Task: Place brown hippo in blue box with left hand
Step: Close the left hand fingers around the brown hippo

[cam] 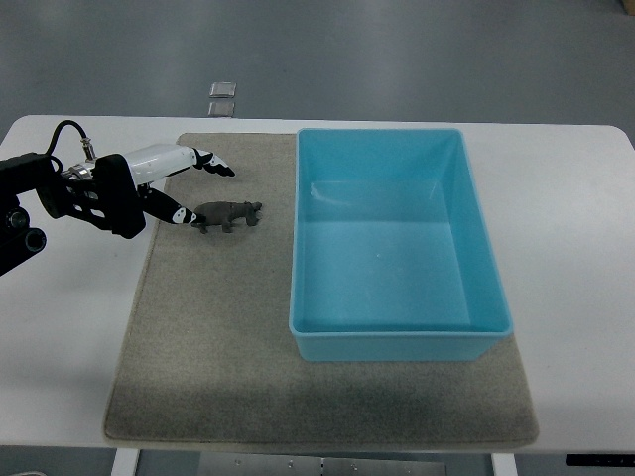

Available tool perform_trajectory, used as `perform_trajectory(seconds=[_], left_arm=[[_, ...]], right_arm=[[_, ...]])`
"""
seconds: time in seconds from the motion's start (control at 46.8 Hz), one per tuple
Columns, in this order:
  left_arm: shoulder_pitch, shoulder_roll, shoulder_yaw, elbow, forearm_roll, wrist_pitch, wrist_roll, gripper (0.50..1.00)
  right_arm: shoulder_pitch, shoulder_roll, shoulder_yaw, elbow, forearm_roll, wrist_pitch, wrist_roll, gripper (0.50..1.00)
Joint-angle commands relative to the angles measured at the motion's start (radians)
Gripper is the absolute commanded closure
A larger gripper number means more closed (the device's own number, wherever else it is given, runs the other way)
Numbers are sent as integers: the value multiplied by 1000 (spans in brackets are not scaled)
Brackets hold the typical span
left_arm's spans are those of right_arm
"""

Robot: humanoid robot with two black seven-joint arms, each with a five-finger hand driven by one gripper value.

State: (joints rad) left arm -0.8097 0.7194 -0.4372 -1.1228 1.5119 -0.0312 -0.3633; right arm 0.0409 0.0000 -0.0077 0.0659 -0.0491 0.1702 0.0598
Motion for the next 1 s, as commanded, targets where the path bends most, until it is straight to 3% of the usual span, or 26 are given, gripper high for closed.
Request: perform_trajectory(seconds=[0.0,0.278,0.684,0.983], left_arm=[[1,0,2,0,11,0,0,714],[1,2,23,0,13,2,-2,716],[1,0,38,8,19,10,-6,778],[1,-5,44,8,19,11,-8,784]], right_arm=[[-1,0,0,0,0,0,0,564],[-1,0,0,0,0,0,0,564],[-1,0,0,0,0,0,0,564],[1,0,0,0,0,0,0,564]])
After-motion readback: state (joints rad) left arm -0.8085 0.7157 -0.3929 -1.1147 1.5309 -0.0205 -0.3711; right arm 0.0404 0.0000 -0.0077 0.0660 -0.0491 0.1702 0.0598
